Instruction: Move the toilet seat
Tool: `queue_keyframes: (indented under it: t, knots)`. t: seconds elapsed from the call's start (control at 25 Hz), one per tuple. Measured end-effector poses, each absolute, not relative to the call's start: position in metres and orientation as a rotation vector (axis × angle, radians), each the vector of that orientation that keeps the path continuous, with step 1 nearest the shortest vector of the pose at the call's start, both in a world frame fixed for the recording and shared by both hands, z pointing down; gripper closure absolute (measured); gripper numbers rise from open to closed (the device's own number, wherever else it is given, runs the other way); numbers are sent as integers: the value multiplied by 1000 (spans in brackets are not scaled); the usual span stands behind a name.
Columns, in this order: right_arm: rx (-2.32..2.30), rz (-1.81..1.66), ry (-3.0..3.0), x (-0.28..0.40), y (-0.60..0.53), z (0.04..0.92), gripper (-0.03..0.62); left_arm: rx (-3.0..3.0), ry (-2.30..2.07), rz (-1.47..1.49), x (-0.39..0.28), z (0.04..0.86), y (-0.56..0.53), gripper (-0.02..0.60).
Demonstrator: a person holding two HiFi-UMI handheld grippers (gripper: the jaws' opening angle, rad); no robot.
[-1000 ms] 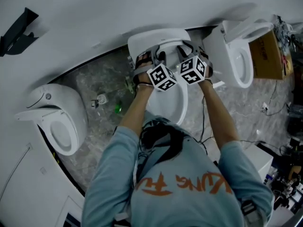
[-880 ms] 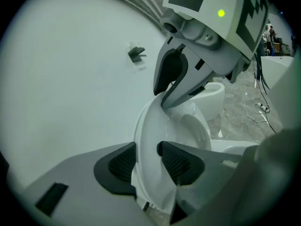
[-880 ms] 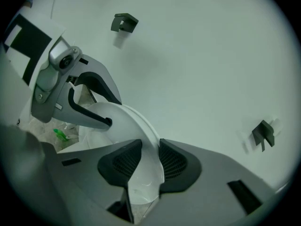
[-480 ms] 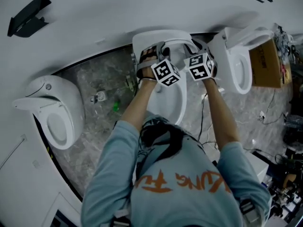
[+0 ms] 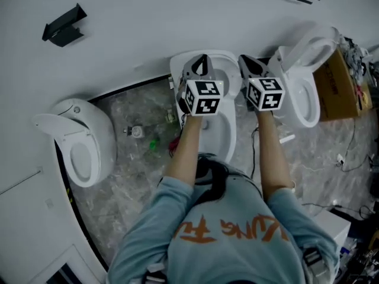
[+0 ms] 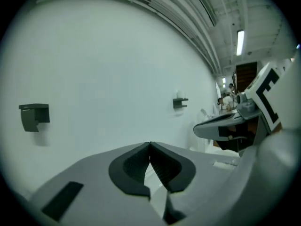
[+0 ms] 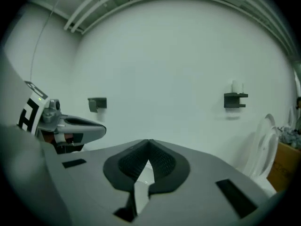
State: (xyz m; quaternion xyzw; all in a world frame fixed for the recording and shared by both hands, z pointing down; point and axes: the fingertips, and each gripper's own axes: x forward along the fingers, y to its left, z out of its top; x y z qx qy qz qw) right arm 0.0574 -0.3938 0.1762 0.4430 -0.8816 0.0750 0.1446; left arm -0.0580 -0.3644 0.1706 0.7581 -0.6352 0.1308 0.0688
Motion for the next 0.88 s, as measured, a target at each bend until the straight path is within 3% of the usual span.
queue_keyframes:
  t: [0.36, 0.64, 0.88]
  knots:
    - [1156, 253, -2868, 91, -301, 80, 595, 2187, -2025, -6, -30, 68, -267, 580]
    - [1174, 132, -2814, 117, -241, 88, 595, 2076, -2139, 174, -13, 96, -195, 580]
    - [1182, 103, -2834, 124, -221, 81, 595, 2067, -2163, 160, -9, 96, -166, 580]
